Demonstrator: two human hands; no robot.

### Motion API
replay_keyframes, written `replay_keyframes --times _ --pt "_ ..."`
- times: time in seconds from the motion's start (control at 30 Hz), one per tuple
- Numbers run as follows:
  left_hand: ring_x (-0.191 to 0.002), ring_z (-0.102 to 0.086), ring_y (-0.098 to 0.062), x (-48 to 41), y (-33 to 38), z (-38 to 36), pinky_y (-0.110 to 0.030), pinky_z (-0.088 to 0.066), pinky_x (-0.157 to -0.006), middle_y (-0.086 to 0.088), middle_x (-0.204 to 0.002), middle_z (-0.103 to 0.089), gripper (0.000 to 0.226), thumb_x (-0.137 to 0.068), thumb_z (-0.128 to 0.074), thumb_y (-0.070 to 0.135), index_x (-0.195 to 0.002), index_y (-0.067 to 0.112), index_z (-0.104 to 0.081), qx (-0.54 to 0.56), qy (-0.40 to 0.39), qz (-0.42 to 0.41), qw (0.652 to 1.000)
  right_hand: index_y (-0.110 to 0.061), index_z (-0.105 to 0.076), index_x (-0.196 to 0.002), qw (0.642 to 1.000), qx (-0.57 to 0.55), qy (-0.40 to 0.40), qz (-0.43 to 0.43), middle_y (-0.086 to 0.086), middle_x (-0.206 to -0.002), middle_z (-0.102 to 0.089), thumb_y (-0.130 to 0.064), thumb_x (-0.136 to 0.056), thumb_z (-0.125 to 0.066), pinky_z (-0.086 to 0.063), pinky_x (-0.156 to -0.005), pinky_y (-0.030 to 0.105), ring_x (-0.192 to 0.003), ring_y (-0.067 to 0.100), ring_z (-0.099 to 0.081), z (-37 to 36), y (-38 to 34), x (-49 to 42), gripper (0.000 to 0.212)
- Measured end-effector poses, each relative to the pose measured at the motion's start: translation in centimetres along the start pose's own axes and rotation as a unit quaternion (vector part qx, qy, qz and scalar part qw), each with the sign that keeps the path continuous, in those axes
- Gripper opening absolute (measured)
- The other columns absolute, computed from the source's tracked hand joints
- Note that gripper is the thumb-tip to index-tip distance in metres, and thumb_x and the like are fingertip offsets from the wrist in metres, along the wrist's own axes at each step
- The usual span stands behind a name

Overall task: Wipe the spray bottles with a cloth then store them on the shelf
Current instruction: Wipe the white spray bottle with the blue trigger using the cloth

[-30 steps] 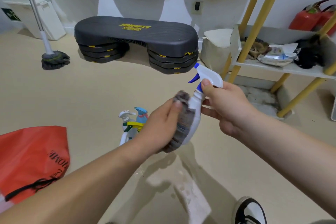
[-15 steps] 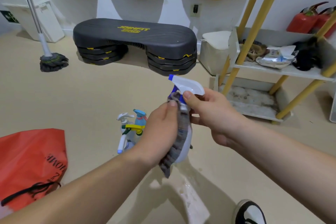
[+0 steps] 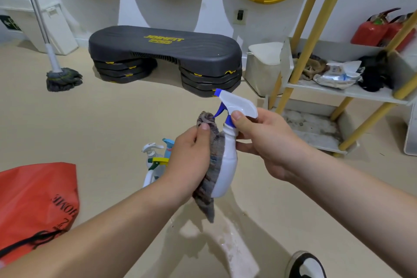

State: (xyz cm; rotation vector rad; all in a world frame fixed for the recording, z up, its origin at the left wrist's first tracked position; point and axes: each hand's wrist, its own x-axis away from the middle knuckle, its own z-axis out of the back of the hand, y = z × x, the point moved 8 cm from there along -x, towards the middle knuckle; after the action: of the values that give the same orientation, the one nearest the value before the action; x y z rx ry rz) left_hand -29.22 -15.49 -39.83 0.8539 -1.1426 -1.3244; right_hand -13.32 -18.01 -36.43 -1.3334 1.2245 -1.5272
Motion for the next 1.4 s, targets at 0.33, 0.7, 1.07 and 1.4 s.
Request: replay_keyframes --times 0.33,0.7,1.07,1.4 --pt "-0.055 -0.042 -0.006 0.6 2.5 0.9 -0.021 -0.033 -0.054 0.017 -0.051 -0.049 0.049 -0.110 -0.043 0.040 -0.067 0.016 -0.046 -0.083 0.028 -0.120 0.989 -0.005 -0.069 -0.122 0.994 0.014 -0.105 0.008 0.004 -0.100 -0.076 0.000 -0.104 -0.054 -0.056 -0.065 0.020 -0.077 0.011 -0.072 -1.9 0.0 0.6 0.024" --pt "-0.098 -0.059 -0.019 2.5 3.2 -2.0 -0.033 -0.045 -0.080 0.008 -0.108 -0.068 0.029 -0.108 -0.037 0.028 -0.126 0.027 -0.060 -0.242 -0.081 -0.297 0.920 -0.008 -0.074 -0.112 1.000 -0.002 0.019 -0.012 0.007 -0.097 -0.080 0.001 -0.100 -0.058 -0.065 -0.079 0.032 -0.078 0.012 -0.072 0.3 0.4 -0.3 0.023" --pt "-0.103 -0.070 -0.003 0.5 0.5 -2.2 -0.028 -0.055 -0.090 0.016 -0.107 -0.076 0.016 -0.108 -0.053 0.038 -0.117 0.037 -0.066 -0.030 -0.158 -0.090 0.983 0.000 -0.070 -0.105 0.999 0.011 0.033 -0.009 0.000 -0.073 -0.072 -0.012 -0.092 -0.076 -0.057 -0.054 0.023 -0.055 0.008 -0.065 0.7 0.4 -0.2 0.019" --pt "-0.103 -0.072 -0.029 -0.8 0.1 -0.8 -0.040 -0.055 -0.093 -0.017 -0.120 -0.076 0.032 -0.105 -0.059 0.026 -0.128 0.006 -0.068 0.177 -0.194 0.069 0.962 -0.007 -0.067 -0.103 0.999 -0.021 0.004 -0.036 0.012 -0.089 -0.067 -0.029 -0.098 -0.071 -0.063 -0.068 0.038 -0.068 0.022 -0.062 1.3 -0.3 -1.0 0.023"
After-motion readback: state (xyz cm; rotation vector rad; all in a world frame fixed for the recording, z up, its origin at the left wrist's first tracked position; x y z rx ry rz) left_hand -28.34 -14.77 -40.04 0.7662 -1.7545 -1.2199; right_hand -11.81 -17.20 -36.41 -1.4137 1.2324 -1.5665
